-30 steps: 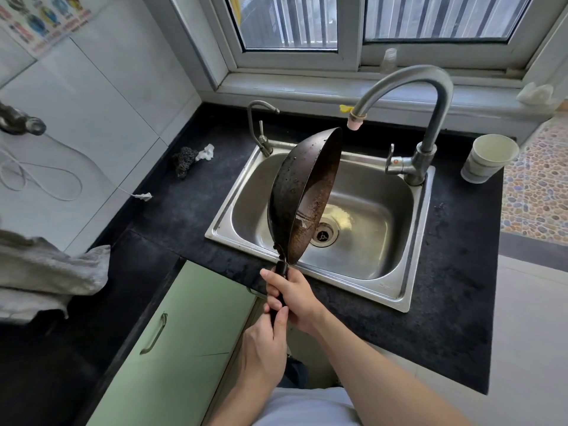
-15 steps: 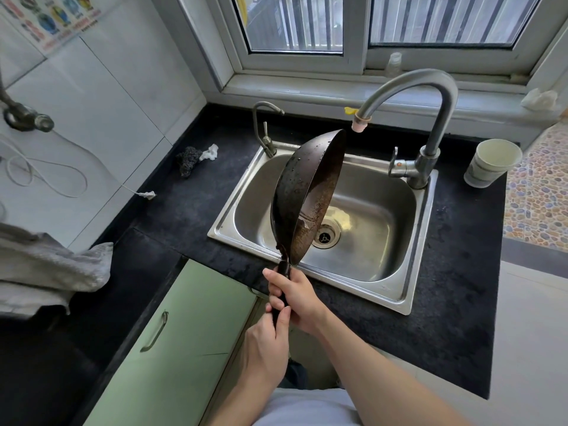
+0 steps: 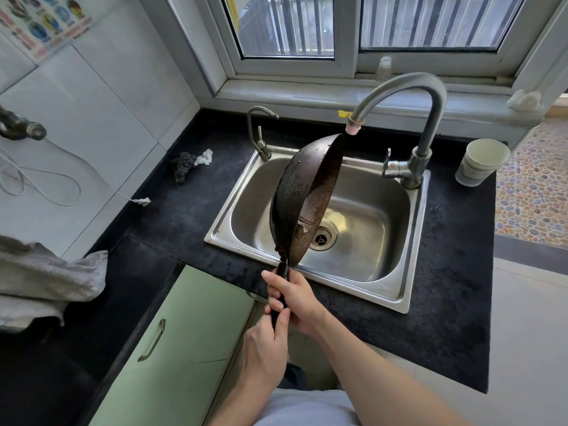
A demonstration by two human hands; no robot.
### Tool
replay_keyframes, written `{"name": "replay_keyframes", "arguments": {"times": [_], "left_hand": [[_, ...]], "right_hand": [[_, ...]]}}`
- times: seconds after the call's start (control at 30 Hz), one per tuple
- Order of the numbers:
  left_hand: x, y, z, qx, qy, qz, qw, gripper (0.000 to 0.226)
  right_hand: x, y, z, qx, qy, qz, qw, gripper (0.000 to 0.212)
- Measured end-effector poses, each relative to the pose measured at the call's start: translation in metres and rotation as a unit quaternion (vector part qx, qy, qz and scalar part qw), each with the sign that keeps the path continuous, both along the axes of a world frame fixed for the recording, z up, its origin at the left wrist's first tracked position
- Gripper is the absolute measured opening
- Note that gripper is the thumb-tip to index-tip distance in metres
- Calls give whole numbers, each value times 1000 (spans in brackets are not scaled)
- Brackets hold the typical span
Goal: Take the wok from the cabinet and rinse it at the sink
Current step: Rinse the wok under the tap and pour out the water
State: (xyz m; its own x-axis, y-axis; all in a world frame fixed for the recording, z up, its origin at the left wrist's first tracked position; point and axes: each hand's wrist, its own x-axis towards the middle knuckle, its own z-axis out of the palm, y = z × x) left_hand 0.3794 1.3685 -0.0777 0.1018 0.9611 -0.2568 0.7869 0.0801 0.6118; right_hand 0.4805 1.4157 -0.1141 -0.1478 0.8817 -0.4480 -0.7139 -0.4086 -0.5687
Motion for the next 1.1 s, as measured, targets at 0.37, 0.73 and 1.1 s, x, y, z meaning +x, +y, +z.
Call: {"name": "replay_keyframes", "arguments": {"times": [0.37,0.73,1.1], "left_hand": [[-28,25,-14,-54,-55,-19,997,40],[-64,63,-8,-239,-230,-2,943,34],[-92,98,0,-419,-368,21,830,34]], "right_hand": [[-20,15,2,-14,-51,-29,998,26],[-56,41,7,-56,-95,-97,989,29],[-80,63,12,-101,-27,-136,985,34]]}}
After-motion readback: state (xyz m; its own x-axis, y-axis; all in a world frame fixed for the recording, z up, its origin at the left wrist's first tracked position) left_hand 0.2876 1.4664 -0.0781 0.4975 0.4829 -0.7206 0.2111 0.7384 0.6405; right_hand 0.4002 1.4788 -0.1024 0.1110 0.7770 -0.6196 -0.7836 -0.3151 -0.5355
